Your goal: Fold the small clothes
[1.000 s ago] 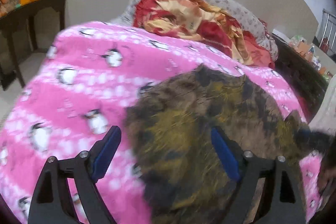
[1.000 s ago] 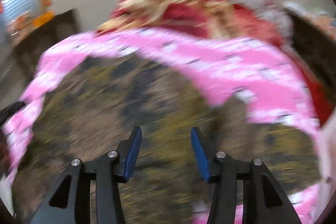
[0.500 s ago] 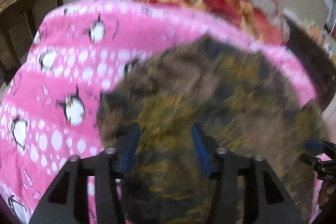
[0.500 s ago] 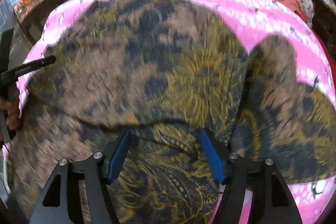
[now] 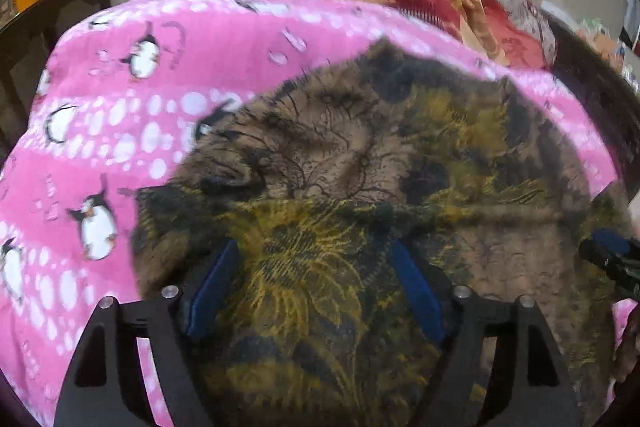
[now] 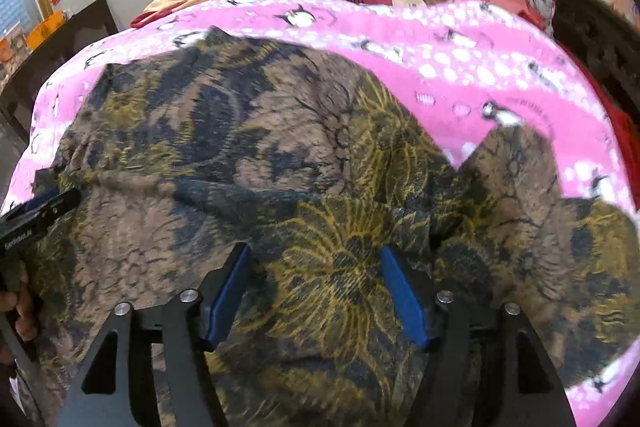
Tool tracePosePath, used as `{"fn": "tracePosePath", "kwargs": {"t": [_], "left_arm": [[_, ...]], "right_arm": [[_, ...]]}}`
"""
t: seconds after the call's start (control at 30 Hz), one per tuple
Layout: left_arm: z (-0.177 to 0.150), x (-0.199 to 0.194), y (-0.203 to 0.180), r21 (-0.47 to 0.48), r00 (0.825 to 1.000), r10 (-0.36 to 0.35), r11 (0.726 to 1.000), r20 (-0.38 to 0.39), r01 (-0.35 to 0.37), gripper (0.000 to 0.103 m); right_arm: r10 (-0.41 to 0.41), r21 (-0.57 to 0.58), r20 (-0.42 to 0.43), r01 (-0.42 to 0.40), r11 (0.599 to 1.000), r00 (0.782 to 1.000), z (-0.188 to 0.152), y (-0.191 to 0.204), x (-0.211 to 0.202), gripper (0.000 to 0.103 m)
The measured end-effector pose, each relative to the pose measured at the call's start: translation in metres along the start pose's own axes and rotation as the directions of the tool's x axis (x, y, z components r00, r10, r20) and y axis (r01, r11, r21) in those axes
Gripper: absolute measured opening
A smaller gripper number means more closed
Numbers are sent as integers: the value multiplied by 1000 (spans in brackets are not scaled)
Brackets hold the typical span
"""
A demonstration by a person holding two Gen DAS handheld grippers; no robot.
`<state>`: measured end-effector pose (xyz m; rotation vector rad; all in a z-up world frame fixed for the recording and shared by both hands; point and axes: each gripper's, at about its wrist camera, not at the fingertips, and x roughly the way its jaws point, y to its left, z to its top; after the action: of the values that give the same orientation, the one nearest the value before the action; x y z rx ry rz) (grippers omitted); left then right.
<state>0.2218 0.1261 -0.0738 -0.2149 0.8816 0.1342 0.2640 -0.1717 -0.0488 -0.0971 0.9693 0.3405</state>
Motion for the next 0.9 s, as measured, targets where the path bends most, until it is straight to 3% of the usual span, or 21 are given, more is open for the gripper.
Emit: {"fn": "tracePosePath", "kwargs": {"t": [0.07,0.17,0.23,0.27,0.3,0.43,0.6,0.63,0.73,0.8,0.9], "left_arm": [[-10,-21,-1,-5,999,-30,1000,32,30,79],[-36,-34,-7,23,999,-45,999,22,45,79],[-51,-28,-13,59,1000,-26,998,-4,26,82],[-58,-23,-15,69,1000,-9,998,-17,11,84],[-65,-19,-15,80,1000,3,997,-13,-2,87],[-65,-14,-22,116,1000,3,993,-9,-2,102],[-66,-14,-24,122,1000,10,993,-14,-9,103],[-64,-16,-26,123,1000,17,992,-18,-14,103],[-67,-42,-30,131,1000,22,991,12,-24,103],[-73,-60,-29,114,999,-22,993,35,18,103],[-91,-77,-31,100,995,-79,992,65,72,103]], "right_arm": [[53,-14,26,-53,998,998,-10,15,-16,72],[79,-68,0,-79,995,997,-35,45,-16,74],[34,-85,-63,-39,996,997,-50,53,3,79],[6,-99,-57,-12,995,998,-58,57,10,80],[-19,-121,-1,18,993,1000,-64,63,8,80],[-27,-121,-15,25,992,1000,-65,70,11,82],[-8,-86,-41,5,996,999,-60,64,-1,81],[-9,-52,-31,8,999,999,-56,47,-17,81],[-48,72,102,40,997,994,-47,-1,-72,82],[-127,156,164,101,982,978,-50,-55,-107,85],[-212,323,164,150,934,964,-66,-145,-138,86]]}}
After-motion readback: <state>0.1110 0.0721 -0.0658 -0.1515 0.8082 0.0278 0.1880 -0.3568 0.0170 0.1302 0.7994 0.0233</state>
